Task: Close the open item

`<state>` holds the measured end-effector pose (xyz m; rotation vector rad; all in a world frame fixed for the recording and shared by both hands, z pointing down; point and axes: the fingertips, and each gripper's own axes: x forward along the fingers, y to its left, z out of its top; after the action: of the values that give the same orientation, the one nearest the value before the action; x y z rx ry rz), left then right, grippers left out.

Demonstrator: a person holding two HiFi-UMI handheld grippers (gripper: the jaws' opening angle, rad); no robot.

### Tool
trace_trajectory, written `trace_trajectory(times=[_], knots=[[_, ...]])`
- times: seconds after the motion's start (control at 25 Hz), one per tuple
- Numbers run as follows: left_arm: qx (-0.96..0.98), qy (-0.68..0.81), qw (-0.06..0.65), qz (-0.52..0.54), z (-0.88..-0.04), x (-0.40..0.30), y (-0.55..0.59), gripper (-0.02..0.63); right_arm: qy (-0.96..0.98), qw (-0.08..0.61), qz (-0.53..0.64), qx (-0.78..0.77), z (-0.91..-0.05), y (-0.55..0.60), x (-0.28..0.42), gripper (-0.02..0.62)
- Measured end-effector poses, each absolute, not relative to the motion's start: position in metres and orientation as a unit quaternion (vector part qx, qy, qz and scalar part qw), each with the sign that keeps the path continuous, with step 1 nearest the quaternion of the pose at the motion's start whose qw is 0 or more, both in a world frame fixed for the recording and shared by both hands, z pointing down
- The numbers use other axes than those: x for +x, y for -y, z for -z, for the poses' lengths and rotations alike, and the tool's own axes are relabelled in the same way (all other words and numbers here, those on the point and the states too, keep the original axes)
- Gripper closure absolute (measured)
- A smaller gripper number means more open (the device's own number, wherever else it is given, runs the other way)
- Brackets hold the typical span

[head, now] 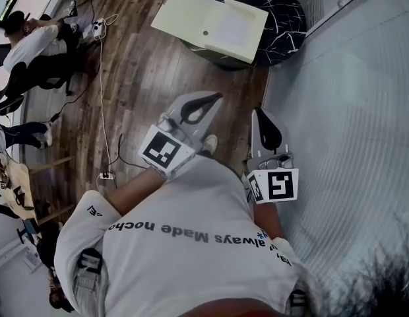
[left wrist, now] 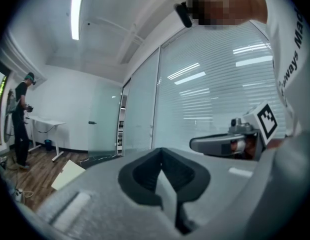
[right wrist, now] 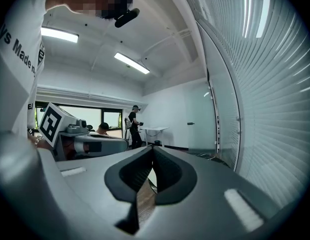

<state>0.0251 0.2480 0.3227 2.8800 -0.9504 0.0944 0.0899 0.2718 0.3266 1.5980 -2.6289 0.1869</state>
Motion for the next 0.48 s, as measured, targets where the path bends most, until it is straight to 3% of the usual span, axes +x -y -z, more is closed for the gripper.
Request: trace_trajectory(times=[0.48], knots=[[0.948, 0.313, 0.061, -0.025, -0.341, 0.023, -0.184, 0.603, 0.853, 0.042, -0.063, 0.517, -0.343, -0.21, 0.086, 0.592]])
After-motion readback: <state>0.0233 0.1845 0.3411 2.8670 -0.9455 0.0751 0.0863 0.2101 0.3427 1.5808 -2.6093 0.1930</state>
